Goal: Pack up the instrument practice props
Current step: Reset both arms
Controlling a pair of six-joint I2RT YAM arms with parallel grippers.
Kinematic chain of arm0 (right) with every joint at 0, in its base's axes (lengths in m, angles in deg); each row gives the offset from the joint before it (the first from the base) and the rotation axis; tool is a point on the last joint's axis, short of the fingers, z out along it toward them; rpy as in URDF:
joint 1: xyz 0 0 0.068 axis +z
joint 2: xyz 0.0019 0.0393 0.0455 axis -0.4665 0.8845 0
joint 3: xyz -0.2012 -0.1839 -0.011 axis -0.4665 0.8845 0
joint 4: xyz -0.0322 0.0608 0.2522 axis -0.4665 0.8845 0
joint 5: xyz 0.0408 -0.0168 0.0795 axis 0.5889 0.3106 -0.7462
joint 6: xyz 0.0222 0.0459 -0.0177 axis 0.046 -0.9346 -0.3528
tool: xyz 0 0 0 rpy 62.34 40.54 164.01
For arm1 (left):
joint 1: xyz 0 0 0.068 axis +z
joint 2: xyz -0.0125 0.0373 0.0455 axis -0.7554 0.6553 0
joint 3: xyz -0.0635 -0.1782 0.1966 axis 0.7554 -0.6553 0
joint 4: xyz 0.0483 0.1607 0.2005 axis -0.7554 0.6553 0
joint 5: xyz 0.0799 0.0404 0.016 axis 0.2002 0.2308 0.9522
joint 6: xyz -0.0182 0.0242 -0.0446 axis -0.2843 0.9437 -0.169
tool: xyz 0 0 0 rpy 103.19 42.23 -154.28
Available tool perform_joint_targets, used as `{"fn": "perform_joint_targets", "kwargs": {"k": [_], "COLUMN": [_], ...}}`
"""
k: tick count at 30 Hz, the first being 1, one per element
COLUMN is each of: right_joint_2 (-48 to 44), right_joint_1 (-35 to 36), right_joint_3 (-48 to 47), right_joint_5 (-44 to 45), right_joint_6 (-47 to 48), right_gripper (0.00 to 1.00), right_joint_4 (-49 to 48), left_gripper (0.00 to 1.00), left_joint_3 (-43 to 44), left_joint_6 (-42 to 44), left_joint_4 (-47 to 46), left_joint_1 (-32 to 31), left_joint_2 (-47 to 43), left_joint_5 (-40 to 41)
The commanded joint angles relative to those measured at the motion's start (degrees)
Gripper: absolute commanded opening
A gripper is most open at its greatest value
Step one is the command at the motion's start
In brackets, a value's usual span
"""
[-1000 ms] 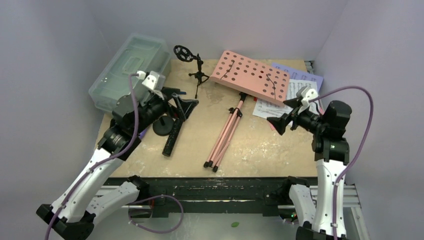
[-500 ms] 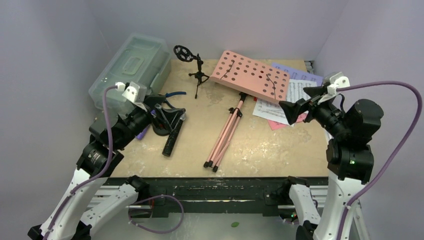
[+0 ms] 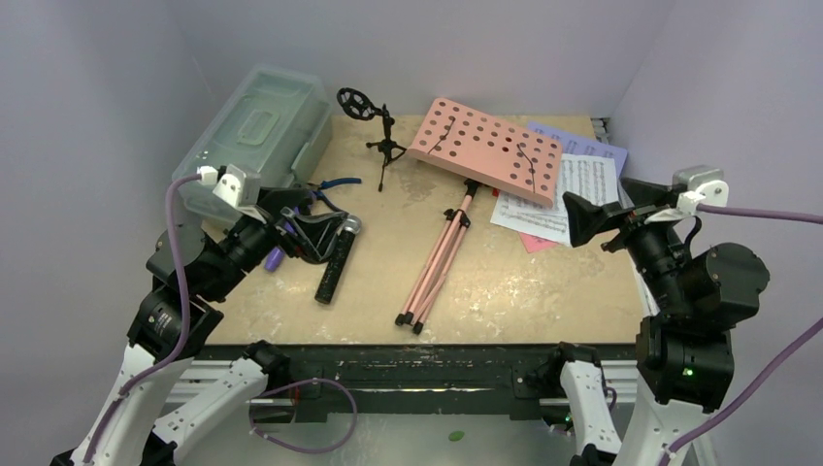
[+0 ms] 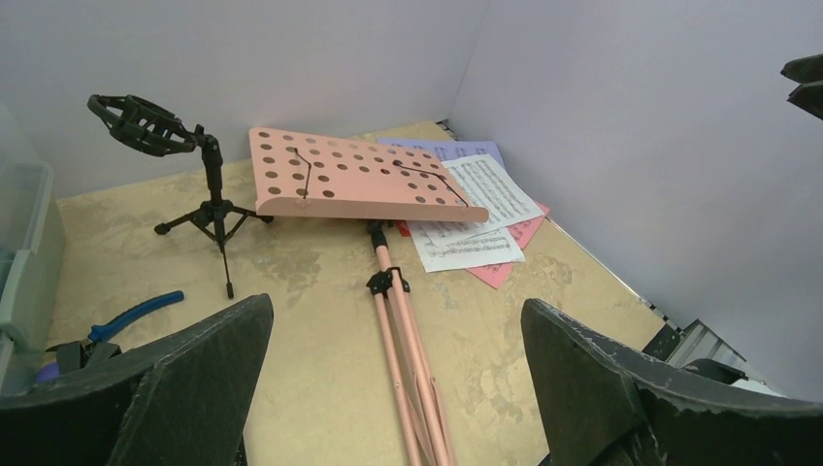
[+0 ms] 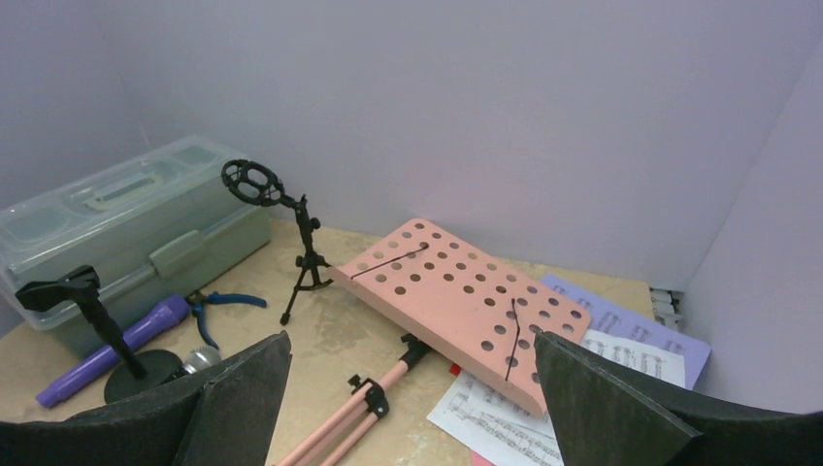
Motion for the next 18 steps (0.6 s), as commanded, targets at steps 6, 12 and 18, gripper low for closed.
{"fn": "perform_joint_targets", "kwargs": {"k": [6, 12, 18], "right_joint_2": [-2.6, -3.44, -3.92], "right_joint_1": [-0.14, -0.09, -0.14], "right_joint_3": [-0.4, 0.29, 1.52], "right_joint_5": [4.23, 7.32, 7.48], "right_joint_6": [-1.3, 0.78, 0.72], "right_gripper": [0.99, 0.99, 0.99], "right_joint_4": [-2.22, -2.5, -3.31], "left_gripper": [1.0, 1.0, 1.0], "left_joint_3": [0.32, -0.55, -0.46], "left_joint_6": [-1.95, -4.31, -5.16], "left_joint_4": [-0.39, -2.21, -2.06], "left_joint_1": [0.09, 0.0, 0.0], "left_joint_2": [-0.57, -1.02, -1.57], "left_joint_5": [-0.02, -1.05, -0.96]}}
